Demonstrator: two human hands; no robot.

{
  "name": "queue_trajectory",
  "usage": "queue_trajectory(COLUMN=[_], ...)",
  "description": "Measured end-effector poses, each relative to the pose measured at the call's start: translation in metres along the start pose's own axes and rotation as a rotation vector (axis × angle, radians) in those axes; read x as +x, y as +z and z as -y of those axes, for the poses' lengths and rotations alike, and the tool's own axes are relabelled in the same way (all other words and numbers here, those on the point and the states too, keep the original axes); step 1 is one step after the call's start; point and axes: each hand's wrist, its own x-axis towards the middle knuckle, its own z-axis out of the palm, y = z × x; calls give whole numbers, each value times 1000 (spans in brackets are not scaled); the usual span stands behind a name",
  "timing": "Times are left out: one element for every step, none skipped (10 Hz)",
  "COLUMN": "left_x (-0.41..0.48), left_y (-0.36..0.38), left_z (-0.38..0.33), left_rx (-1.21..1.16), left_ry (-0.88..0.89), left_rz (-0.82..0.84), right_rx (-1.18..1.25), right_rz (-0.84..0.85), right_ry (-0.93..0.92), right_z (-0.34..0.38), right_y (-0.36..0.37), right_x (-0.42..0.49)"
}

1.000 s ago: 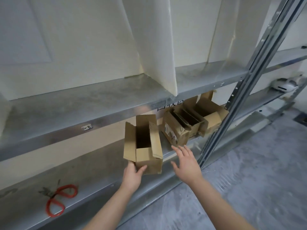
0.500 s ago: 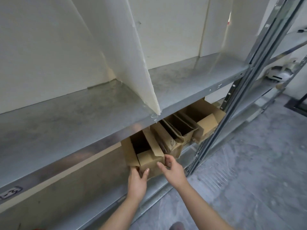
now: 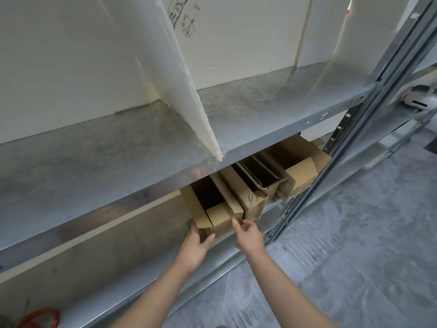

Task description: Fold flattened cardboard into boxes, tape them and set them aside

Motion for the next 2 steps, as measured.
queue_trajectory(left_x=[-1,-9], left_y=[-10,-21], left_z=[0,-1], left_rx=[143,287], left_ry=[-42,-20], left_rz=[56,41], right_rx=[13,-102], right_rz=[89,106], right_ry=[56,-4], right_z=[0,-2], right_y=[-6,-14], right_x=[6,1])
